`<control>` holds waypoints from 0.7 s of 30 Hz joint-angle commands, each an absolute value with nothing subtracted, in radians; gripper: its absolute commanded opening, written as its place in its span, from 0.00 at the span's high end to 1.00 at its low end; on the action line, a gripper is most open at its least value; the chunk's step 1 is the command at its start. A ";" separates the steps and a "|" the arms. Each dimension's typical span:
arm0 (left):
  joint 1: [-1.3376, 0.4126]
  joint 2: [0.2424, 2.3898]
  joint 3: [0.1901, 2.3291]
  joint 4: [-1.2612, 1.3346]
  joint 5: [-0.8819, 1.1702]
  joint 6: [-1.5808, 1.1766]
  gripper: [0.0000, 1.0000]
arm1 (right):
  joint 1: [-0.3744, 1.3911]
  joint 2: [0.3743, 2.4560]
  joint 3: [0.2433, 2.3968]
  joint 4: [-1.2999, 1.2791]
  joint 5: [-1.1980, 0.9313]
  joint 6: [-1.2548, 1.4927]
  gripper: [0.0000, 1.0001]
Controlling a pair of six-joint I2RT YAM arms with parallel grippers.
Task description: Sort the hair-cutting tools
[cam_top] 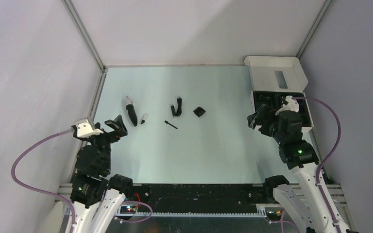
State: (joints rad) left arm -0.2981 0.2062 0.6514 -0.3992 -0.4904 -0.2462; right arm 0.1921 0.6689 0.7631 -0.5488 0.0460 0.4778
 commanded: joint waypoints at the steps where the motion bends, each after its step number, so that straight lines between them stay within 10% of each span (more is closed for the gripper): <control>1: -0.293 0.204 0.689 -0.383 -0.482 -0.255 0.00 | 0.189 0.663 0.792 -0.527 0.050 0.479 0.01; 21: -0.292 0.198 0.690 -0.384 -0.482 -0.255 0.00 | 0.188 0.677 0.816 -0.549 0.071 0.466 0.01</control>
State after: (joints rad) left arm -0.2981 0.2062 0.6514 -0.3992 -0.4904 -0.2462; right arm 0.1921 0.6689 0.7643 -0.5575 0.0628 0.4744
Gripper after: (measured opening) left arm 0.996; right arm 0.993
